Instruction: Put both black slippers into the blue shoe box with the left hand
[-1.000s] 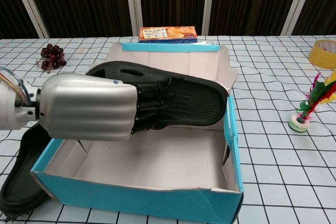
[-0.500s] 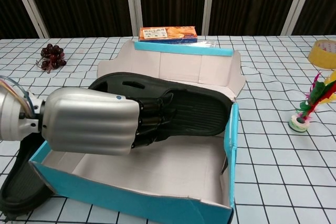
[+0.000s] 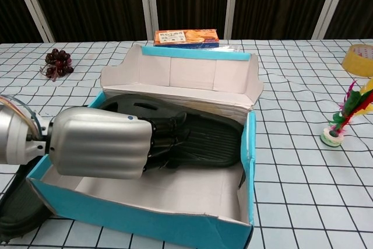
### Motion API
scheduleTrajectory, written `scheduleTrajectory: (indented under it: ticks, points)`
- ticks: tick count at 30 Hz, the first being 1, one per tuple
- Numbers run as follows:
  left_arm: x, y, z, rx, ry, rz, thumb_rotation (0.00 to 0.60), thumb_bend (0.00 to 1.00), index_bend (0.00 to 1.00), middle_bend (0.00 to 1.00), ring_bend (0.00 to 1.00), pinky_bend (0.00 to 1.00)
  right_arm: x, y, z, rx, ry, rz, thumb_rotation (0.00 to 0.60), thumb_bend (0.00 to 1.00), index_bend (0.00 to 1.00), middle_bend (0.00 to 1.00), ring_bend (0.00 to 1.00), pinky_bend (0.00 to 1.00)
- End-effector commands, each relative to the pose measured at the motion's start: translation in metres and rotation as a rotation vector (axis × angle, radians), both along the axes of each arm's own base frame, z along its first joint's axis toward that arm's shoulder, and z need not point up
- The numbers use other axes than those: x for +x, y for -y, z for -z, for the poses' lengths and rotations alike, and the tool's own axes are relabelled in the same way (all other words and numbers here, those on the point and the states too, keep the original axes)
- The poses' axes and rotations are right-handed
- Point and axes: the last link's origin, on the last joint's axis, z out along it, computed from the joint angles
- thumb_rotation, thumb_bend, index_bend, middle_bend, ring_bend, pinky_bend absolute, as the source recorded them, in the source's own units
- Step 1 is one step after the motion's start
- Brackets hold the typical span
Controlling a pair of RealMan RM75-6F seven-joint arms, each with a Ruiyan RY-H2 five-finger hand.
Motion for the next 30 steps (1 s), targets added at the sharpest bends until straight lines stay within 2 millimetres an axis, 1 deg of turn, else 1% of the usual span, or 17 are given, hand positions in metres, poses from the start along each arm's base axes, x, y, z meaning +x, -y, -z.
scheduleTrajectory:
  ticks: [1, 8, 12, 16, 20, 23, 30]
  points:
    - [0.0, -0.001, 0.002, 0.0, 0.003, 0.002, 0.6, 0.58, 0.49, 0.58, 0.13, 0.17, 0.0, 0.0, 0.0, -0.001, 0.0, 0.001, 0.6, 0.16, 0.05, 0.11, 0.08, 0.04]
    - [-0.001, -0.001, 0.007, -0.003, 0.006, -0.004, 0.6, 0.54, 0.45, 0.55, 0.13, 0.17, -0.001, 0.0, -0.001, -0.004, 0.002, 0.002, 0.6, 0.16, 0.05, 0.11, 0.08, 0.04]
    - [-0.003, -0.001, 0.008, -0.002, 0.007, -0.009, 0.6, 0.54, 0.45, 0.54, 0.13, 0.17, -0.001, 0.0, -0.001, -0.008, 0.004, 0.004, 0.6, 0.16, 0.05, 0.11, 0.08, 0.04]
    - [-0.004, 0.0, 0.007, 0.002, 0.009, -0.023, 0.6, 0.5, 0.42, 0.52, 0.13, 0.17, -0.001, 0.0, -0.001, -0.01, 0.003, 0.005, 0.6, 0.16, 0.05, 0.11, 0.08, 0.04]
    - [-0.006, 0.001, 0.006, 0.008, 0.03, -0.07, 0.6, 0.49, 0.41, 0.51, 0.12, 0.17, -0.001, 0.0, -0.001, -0.011, 0.002, 0.006, 0.6, 0.16, 0.05, 0.11, 0.08, 0.04]
    - [-0.008, 0.001, 0.005, 0.021, 0.058, -0.141, 0.6, 0.49, 0.41, 0.51, 0.12, 0.17, -0.001, 0.0, -0.001, -0.012, 0.002, 0.008, 0.6, 0.16, 0.05, 0.11, 0.08, 0.04]
    - [-0.01, 0.0, 0.009, 0.079, 0.058, -0.229, 0.6, 0.49, 0.41, 0.51, 0.12, 0.17, -0.001, -0.001, -0.001, -0.011, 0.004, 0.007, 0.6, 0.16, 0.05, 0.11, 0.08, 0.04]
